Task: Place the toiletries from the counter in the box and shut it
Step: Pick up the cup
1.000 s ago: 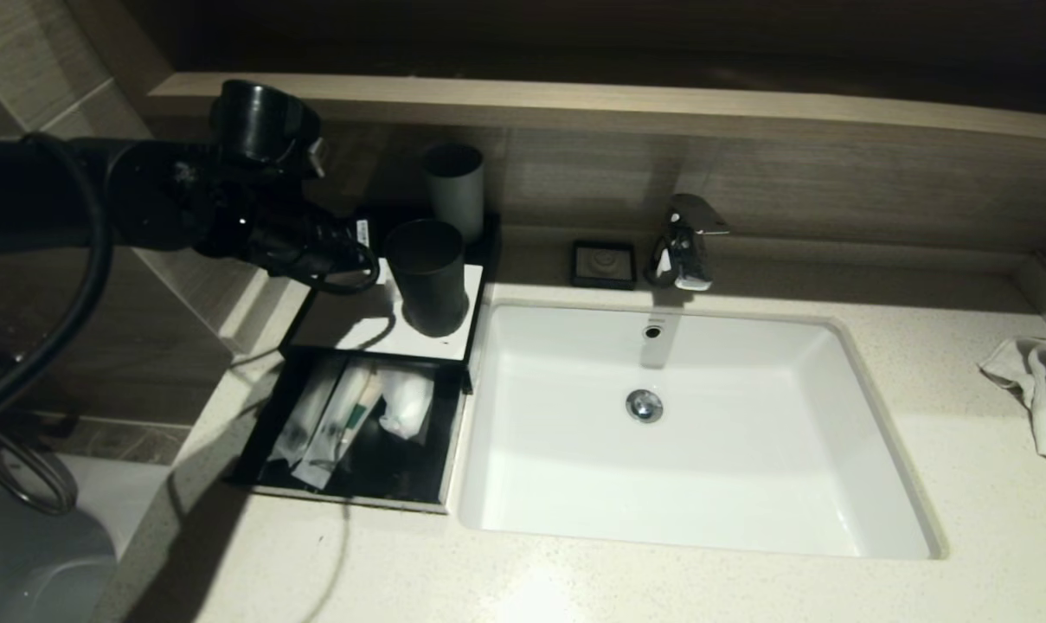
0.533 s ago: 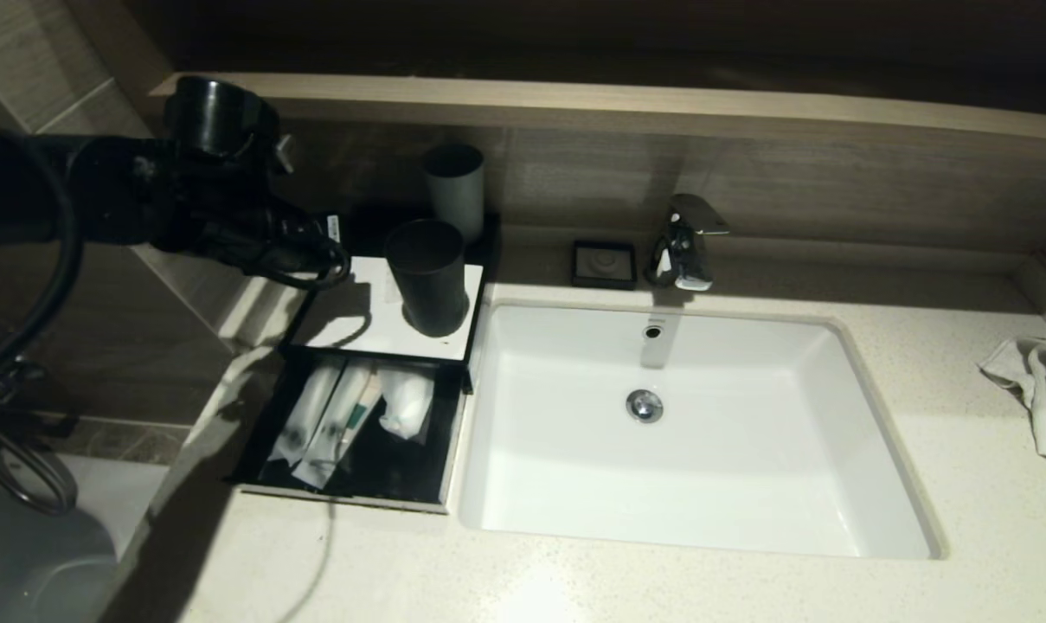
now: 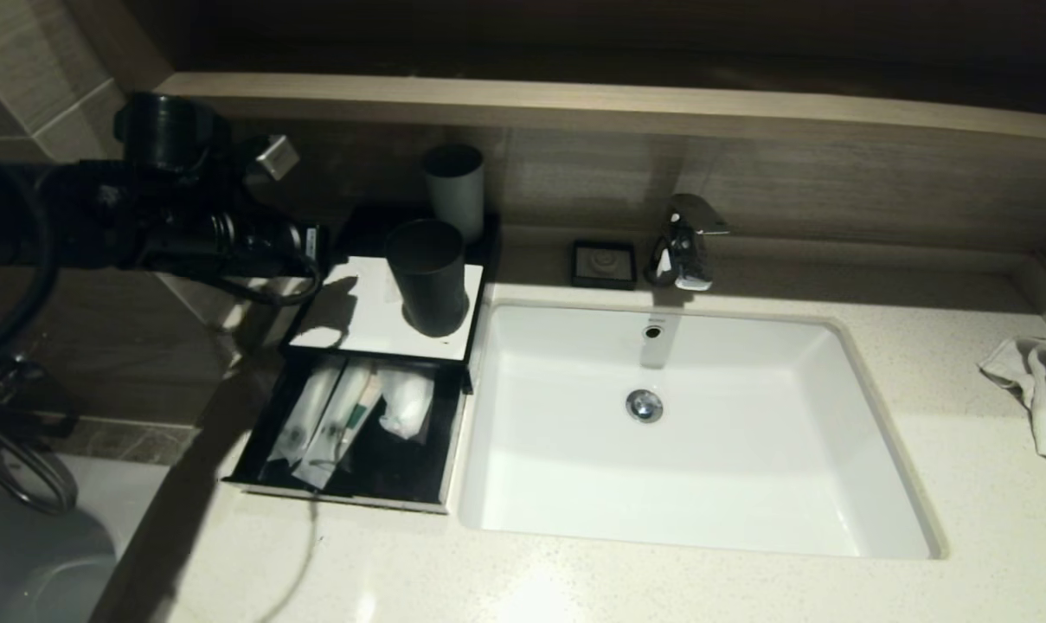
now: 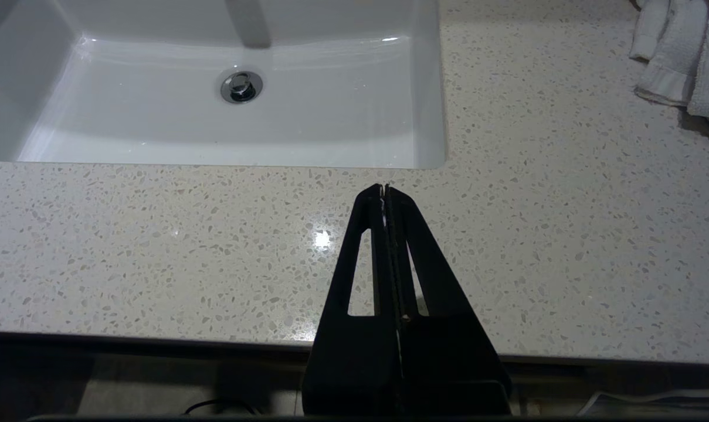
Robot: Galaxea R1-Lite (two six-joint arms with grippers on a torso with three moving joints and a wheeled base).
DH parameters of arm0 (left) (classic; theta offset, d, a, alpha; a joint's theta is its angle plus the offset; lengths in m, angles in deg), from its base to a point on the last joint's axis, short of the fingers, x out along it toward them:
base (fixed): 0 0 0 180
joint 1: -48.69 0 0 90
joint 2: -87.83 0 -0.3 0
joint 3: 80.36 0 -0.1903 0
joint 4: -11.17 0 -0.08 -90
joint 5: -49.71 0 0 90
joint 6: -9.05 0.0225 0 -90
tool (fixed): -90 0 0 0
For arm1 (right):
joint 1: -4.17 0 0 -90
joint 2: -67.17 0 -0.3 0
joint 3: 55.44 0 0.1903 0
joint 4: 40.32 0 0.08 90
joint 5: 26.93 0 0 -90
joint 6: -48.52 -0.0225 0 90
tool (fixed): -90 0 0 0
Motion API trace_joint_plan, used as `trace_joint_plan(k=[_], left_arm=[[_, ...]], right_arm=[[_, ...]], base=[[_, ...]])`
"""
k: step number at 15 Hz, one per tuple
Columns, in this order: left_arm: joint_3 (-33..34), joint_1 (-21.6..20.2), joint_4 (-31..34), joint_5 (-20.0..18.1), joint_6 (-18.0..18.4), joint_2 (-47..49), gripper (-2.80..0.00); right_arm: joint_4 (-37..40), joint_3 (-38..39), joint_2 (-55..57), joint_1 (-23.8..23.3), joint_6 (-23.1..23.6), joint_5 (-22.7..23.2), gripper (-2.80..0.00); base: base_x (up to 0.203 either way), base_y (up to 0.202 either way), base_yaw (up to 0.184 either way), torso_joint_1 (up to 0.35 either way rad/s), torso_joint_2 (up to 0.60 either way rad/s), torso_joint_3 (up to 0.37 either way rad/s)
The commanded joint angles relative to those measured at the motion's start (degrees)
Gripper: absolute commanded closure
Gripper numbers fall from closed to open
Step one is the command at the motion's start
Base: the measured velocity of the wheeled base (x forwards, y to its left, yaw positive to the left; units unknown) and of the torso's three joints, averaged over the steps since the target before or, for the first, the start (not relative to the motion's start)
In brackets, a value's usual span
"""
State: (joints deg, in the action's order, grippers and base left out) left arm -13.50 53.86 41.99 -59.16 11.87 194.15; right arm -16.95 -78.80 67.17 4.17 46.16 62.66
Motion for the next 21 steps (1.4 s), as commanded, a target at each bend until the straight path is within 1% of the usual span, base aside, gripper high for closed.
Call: trace_joint_plan(k=[1,3,5,7,8,12,13,15,19,21], left_arm=[[1.9,-0.9,-0.7,-6.0,3.1,-0.3,0.0],[2.6,-1.3,-1.8,-10.8,4.7,-0.5,0.0],[4.1,-1.7,-3.2,-14.8,8.2,-0.9,0.0],[5.5,-1.9,-5.1,-18.2,9.8,-1.4,0.0],[5.9,-2.0,-5.9,-19.1,10.2,-1.4,0.0],[6.5,-2.7,-6.2,-19.5,12.6,-0.9,0.0],[6.8,-2.8,-6.3,-20.0,13.4,-0.8,0.0],[6.8,-3.1,-6.6,-22.3,14.4,-0.7,0.0],[6.9,-3.4,-6.9,-22.4,14.8,-0.7,0.0],[7.2,-3.3,-6.9,-22.5,15.9,-0.4,0.0]], right_arm=[[0.0,0.0,0.0,0.0,0.0,0.0,0.0],[0.0,0.0,0.0,0.0,0.0,0.0,0.0],[0.0,0.0,0.0,0.0,0.0,0.0,0.0],[0.0,0.0,0.0,0.0,0.0,0.0,0.0],[0.0,0.0,0.0,0.0,0.0,0.0,0.0],[0.0,0.0,0.0,0.0,0.0,0.0,0.0],[0.0,0.0,0.0,0.0,0.0,0.0,0.0],[0.0,0.0,0.0,0.0,0.0,0.0,0.0],[0.0,0.0,0.0,0.0,0.0,0.0,0.0],[0.0,0.0,0.0,0.0,0.0,0.0,0.0]], base=[[0.0,0.0,0.0,0.0,0.0,0.0],[0.0,0.0,0.0,0.0,0.0,0.0],[0.0,0.0,0.0,0.0,0.0,0.0],[0.0,0.0,0.0,0.0,0.0,0.0],[0.0,0.0,0.0,0.0,0.0,0.0],[0.0,0.0,0.0,0.0,0.0,0.0],[0.0,0.0,0.0,0.0,0.0,0.0],[0.0,0.0,0.0,0.0,0.0,0.0],[0.0,0.0,0.0,0.0,0.0,0.0],[0.0,0.0,0.0,0.0,0.0,0.0]])
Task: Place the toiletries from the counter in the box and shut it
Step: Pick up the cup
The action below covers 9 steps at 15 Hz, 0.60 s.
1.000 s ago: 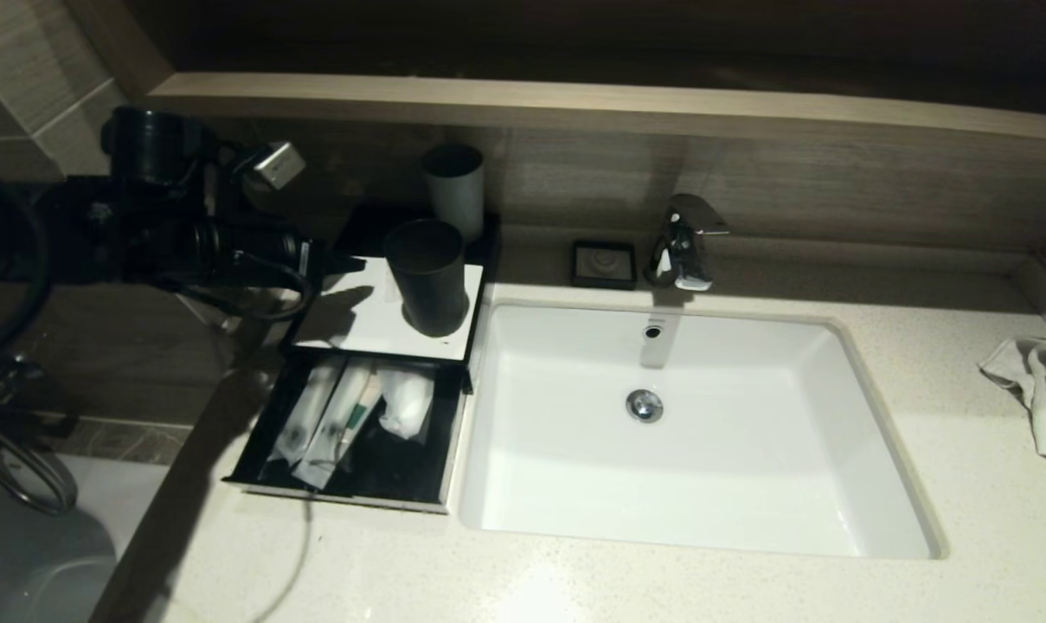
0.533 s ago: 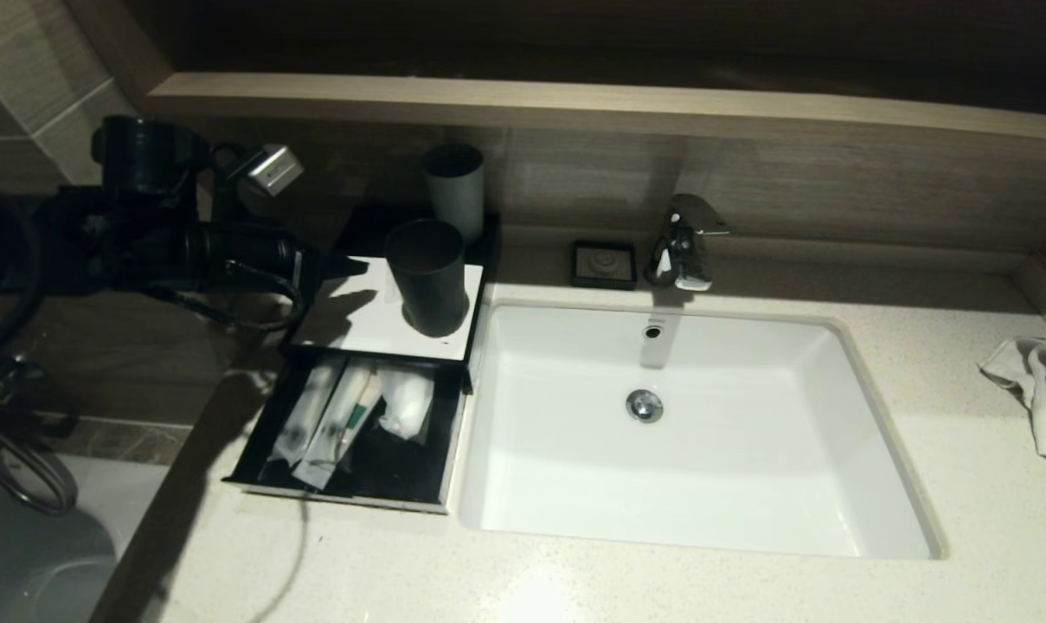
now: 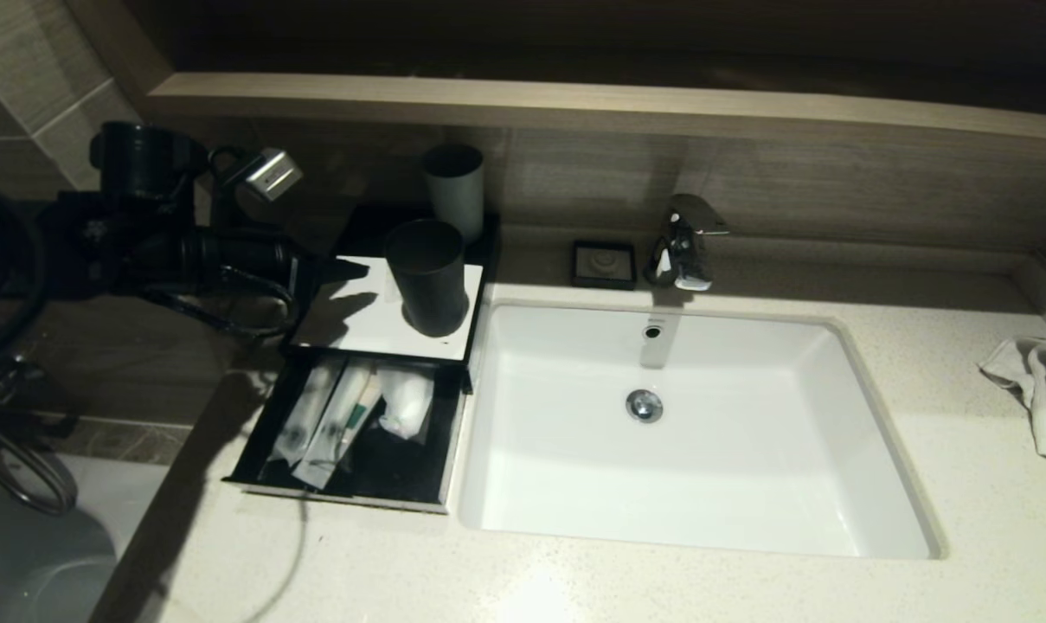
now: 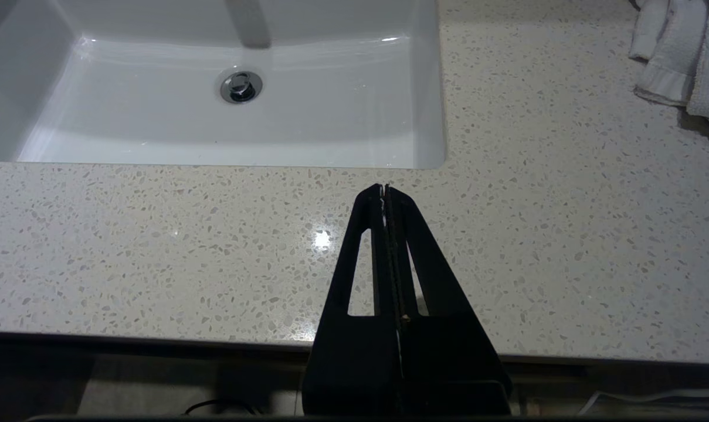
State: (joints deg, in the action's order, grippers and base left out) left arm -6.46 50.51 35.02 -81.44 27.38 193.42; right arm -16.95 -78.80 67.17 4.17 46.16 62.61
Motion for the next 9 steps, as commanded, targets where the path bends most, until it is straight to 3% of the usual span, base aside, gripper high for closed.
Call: trace_joint_plan(k=[1,3,9], left_arm=[[0.3,0.0,0.0,-0.6,0.5,0.4,0.0],[0.3,-0.1,0.0,-3.1,0.9,0.5,0.0],[-0.1,-0.1,-3.3,-2.9,4.6,4.0,0.0]], right_arm=[[0.0,0.0,0.0,0.0,0.0,0.0,0.0],[0.0,0.0,0.0,0.0,0.0,0.0,0.0],[0.0,0.0,0.0,0.0,0.0,0.0,0.0]], base=[[0.0,0.0,0.0,0.0,0.0,0.0],[0.0,0.0,0.0,0.0,0.0,0.0],[0.0,0.0,0.0,0.0,0.0,0.0]])
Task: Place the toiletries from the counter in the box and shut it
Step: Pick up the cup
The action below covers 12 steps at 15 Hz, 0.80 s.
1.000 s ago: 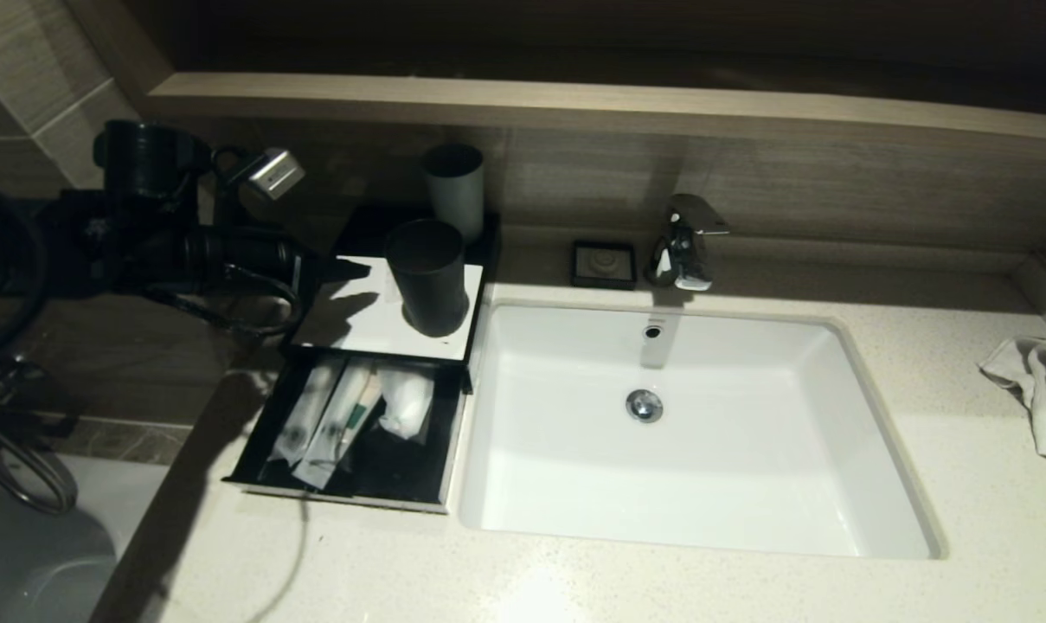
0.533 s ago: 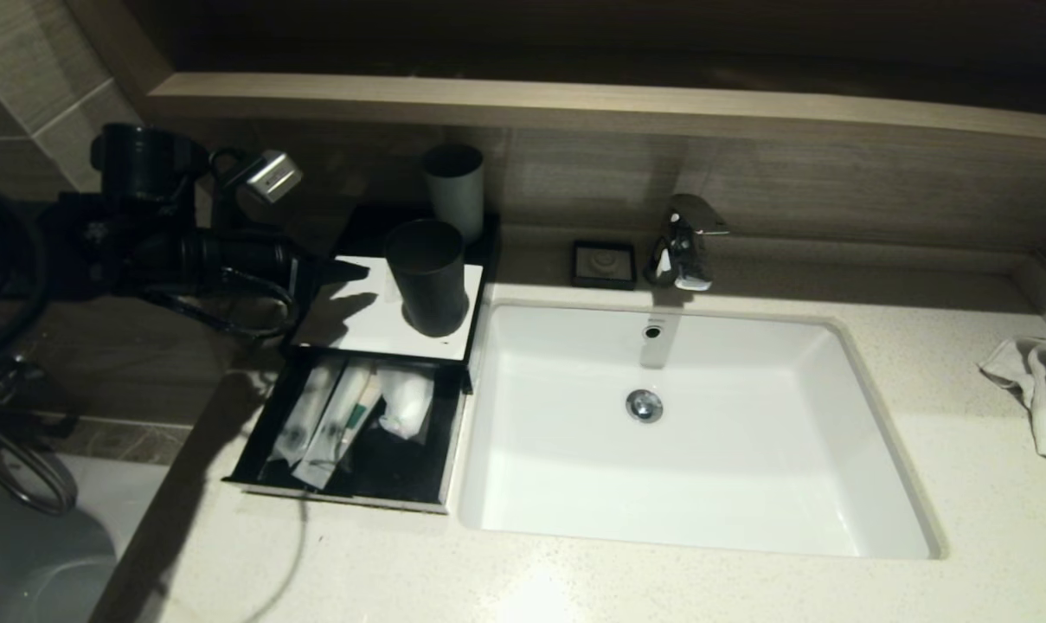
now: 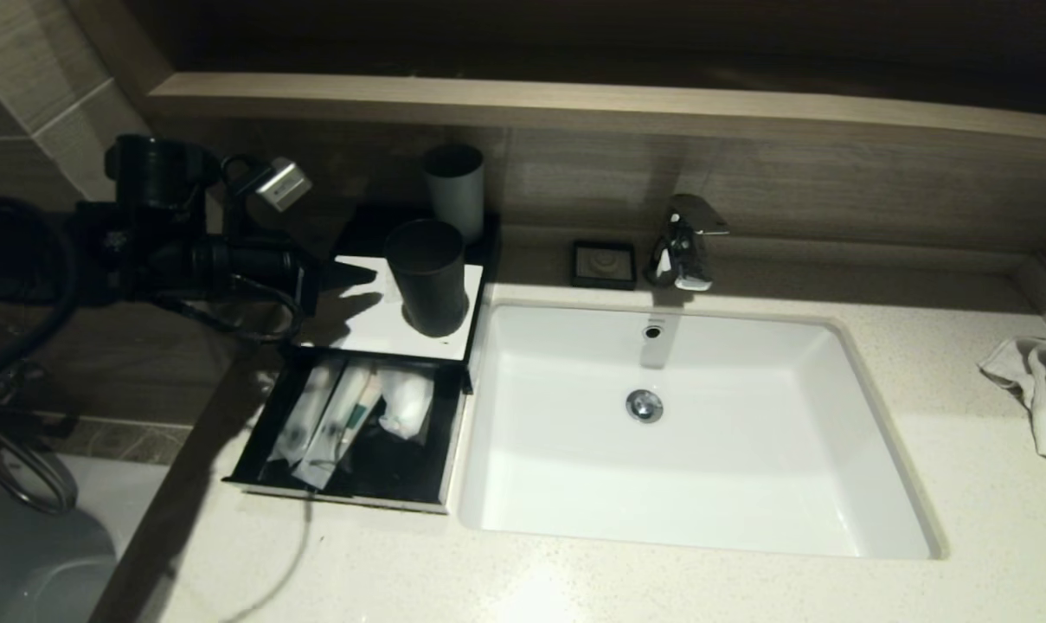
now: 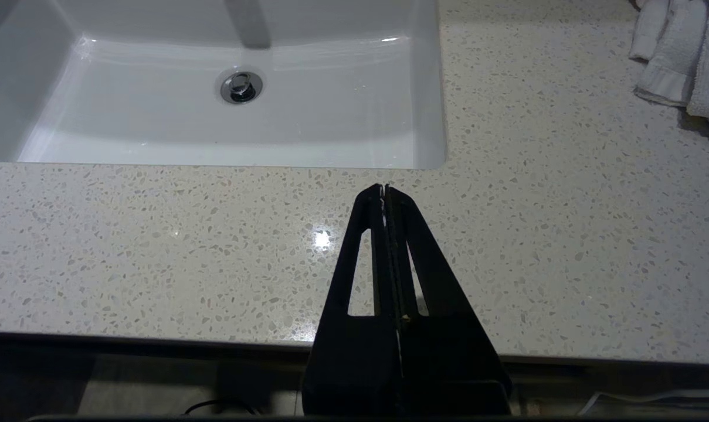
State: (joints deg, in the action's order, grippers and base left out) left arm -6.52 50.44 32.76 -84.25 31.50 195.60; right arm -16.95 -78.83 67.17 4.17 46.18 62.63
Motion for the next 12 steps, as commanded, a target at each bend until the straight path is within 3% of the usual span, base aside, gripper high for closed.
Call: trace_joint_plan(k=[1,6,10,12], left_arm=[[0.0,0.0,-2.1,0.1,0.8,2.4,0.0],[-0.1,0.1,-6.3,0.7,1.2,3.5,0.0],[-0.4,0.1,-8.6,2.5,5.0,5.0,0.0],[-0.4,0.4,-9.5,2.6,5.1,5.1,0.0]], right_arm=[[0.0,0.0,0.0,0.0,0.0,0.0,0.0],[0.0,0.0,0.0,0.0,0.0,0.0,0.0],[0.0,0.0,0.0,0.0,0.0,0.0,0.0],[0.0,0.0,0.0,0.0,0.0,0.0,0.0]], base=[[0.0,0.0,0.0,0.0,0.0,0.0],[0.0,0.0,0.0,0.0,0.0,0.0],[0.0,0.0,0.0,0.0,0.0,0.0],[0.0,0.0,0.0,0.0,0.0,0.0]])
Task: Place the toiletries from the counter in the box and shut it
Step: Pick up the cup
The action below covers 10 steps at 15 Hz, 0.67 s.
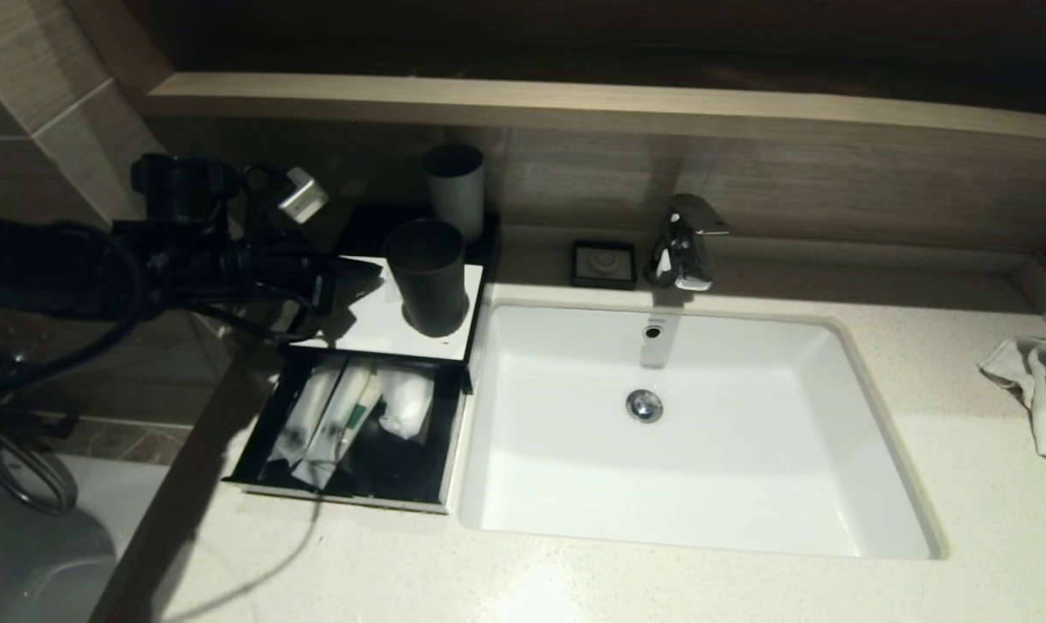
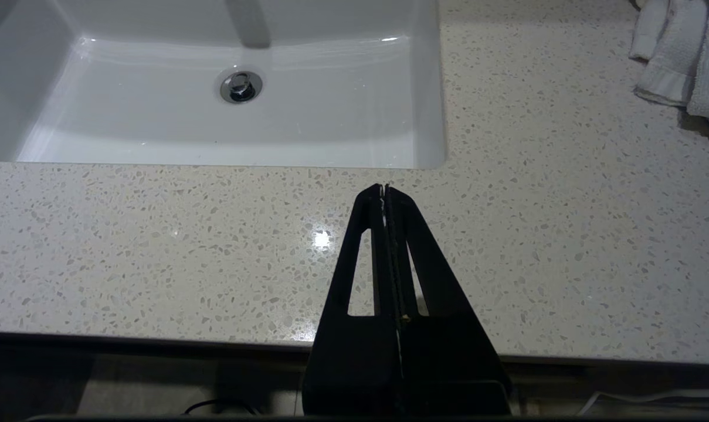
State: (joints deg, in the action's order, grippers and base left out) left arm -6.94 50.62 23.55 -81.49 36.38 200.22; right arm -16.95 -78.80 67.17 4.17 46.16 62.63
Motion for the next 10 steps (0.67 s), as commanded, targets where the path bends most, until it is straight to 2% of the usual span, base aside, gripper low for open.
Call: trace_joint_plan(k=[1,10], left_arm=[[-0.1,0.2,-0.3,-0.2,0.2,0.5,0.0],[-1.1,1.4,-2.6,0.7,0.1,0.9,0.0]], right_arm=[[0.0,0.0,0.0,0.0,0.0,0.0,0.0],[0.0,0.0,0.0,0.0,0.0,0.0,0.0]], base=[[0.0,0.0,0.0,0.0,0.0,0.0],[0.0,0.0,0.0,0.0,0.0,0.0]])
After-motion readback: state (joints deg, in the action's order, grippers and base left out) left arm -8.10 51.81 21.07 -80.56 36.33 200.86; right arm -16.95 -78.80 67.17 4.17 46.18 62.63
